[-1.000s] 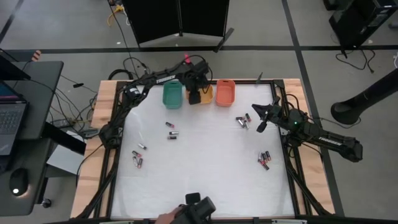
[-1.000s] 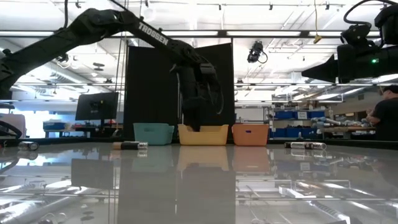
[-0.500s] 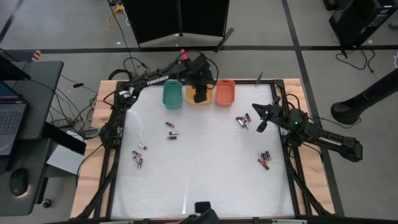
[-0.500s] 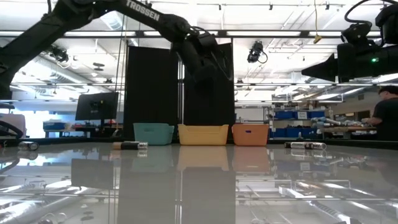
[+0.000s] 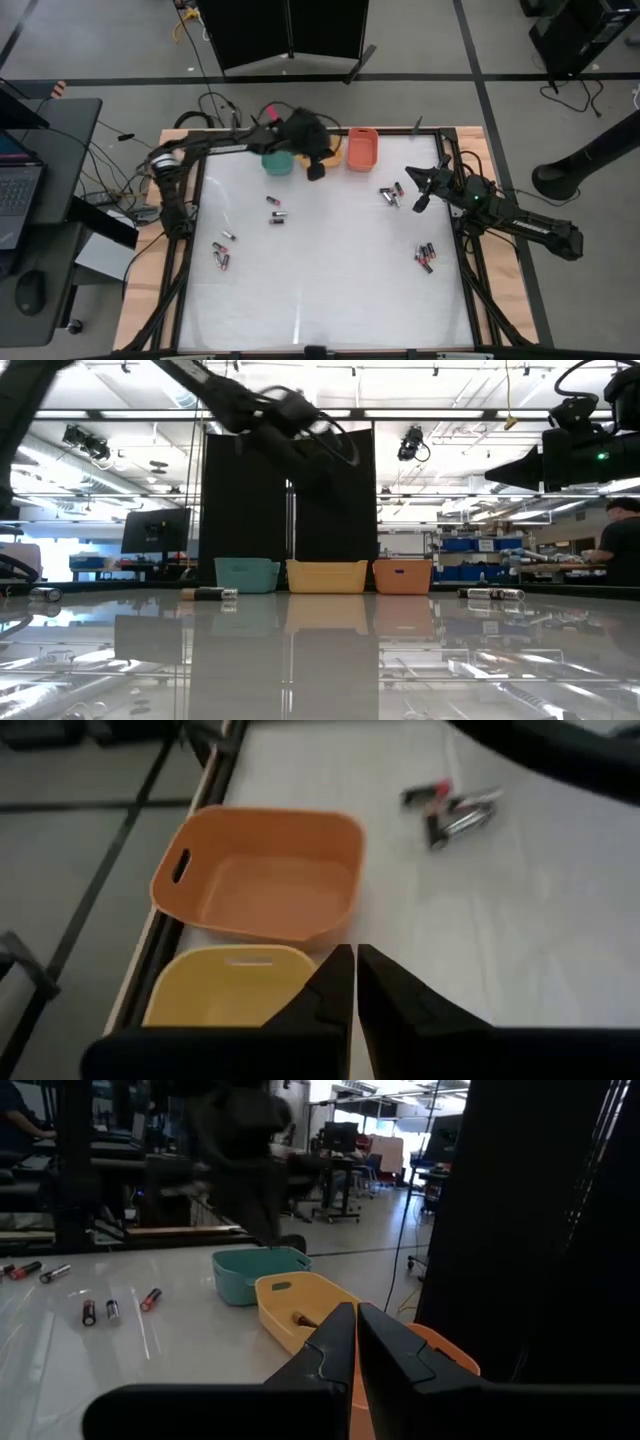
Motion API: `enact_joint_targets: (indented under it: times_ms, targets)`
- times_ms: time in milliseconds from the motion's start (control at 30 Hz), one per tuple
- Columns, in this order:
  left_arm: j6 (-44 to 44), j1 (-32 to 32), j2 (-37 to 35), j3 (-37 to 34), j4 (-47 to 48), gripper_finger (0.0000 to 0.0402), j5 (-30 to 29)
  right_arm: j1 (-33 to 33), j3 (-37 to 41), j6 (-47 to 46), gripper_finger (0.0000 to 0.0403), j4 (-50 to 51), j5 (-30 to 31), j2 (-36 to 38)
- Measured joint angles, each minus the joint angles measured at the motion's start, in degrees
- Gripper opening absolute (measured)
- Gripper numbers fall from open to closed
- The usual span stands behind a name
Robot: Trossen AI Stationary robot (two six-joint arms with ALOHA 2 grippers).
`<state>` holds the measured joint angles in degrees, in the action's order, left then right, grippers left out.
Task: Sort batteries
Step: Put the red battery into the orange bin
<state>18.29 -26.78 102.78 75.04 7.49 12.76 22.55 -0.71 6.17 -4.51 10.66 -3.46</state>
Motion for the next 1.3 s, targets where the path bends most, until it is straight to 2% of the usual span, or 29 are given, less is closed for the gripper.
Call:
enact_joint_targets:
  times_ms: [300, 533, 767, 1133, 1300]
  targets:
    - [-7.82, 4.01, -18.49, -29.51, -28.56, 0.0023, 0.13, 0.00, 0.00, -0.01, 0.0028, -0.13, 0.00, 0.00]
    - [-12.32, 5.09, -23.44, -44.32, -44.74, 0.0023, 0.00, -0.02, 0.00, -0.02, 0.0028, -0.22, -0.02, 0.00]
    - [-12.67, 5.07, -23.43, -49.42, -53.34, 0.0023, -0.03, -0.07, 0.00, -0.01, 0.0028, -0.78, -0.39, -0.02]
    - [-12.43, 5.06, -23.34, -49.46, -57.60, 0.0023, -0.05, -0.07, -0.02, -1.25, 0.0028, -6.50, -0.39, 0.00]
    - [-12.71, 5.15, -23.29, -49.46, -57.85, 0.0023, -0.05, -0.09, 0.00, -1.65, 0.0009, -6.95, -2.00, -0.46]
